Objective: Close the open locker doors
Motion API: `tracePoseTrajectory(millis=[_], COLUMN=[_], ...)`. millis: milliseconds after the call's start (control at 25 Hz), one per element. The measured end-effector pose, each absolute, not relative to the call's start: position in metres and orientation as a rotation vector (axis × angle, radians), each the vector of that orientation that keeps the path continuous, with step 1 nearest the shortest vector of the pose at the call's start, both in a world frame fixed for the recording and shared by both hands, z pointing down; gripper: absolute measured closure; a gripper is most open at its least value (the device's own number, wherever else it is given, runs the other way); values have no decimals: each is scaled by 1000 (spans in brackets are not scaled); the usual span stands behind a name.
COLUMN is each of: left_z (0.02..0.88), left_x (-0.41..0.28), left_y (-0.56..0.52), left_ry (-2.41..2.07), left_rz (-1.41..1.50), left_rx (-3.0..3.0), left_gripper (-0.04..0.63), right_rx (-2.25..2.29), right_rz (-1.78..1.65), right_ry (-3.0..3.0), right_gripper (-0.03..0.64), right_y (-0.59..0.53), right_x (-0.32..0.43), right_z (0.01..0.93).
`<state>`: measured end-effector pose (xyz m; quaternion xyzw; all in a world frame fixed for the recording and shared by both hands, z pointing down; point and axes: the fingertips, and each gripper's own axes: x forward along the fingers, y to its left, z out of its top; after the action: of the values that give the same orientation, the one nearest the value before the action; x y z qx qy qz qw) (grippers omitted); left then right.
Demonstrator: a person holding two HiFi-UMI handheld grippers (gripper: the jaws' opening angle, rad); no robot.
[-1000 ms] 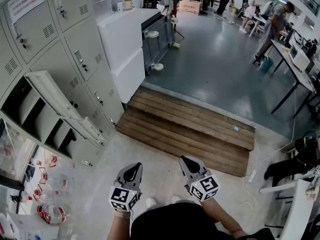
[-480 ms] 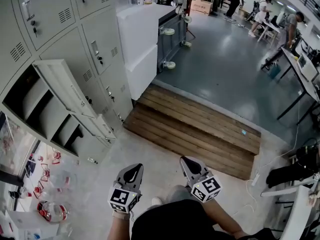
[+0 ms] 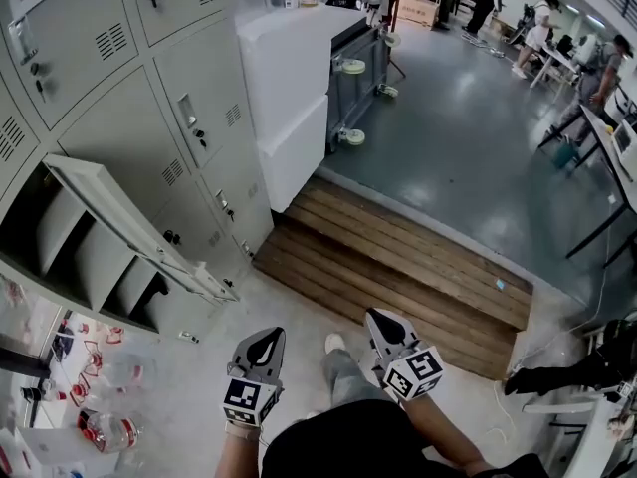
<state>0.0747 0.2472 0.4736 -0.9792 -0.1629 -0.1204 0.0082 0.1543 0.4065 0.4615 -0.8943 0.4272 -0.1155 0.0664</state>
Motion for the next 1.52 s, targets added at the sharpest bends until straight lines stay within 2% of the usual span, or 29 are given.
tracePoseTrajectory(millis=[280,600,960,1520], left_z=[467,452,447,446], left_x=[182,242,229,138], left_y=[221,187,139,56], left_ry=[-277,41,362,708], left_rz=[-402,-432,-481,-480], left_rx=[-3081,-3070,-3051,-3000], left_gripper=[577,577,577,577], right_rx=[-2613,-2469,-2249,-1926], right_rz=[-339,-348,-320,-297], right_ry=[1441,1664,1907,2330], right_gripper=[584,584,584,583], right_y=[375,329,251,106], right_x=[275,348,355,274], right_z=[452,440,427,409])
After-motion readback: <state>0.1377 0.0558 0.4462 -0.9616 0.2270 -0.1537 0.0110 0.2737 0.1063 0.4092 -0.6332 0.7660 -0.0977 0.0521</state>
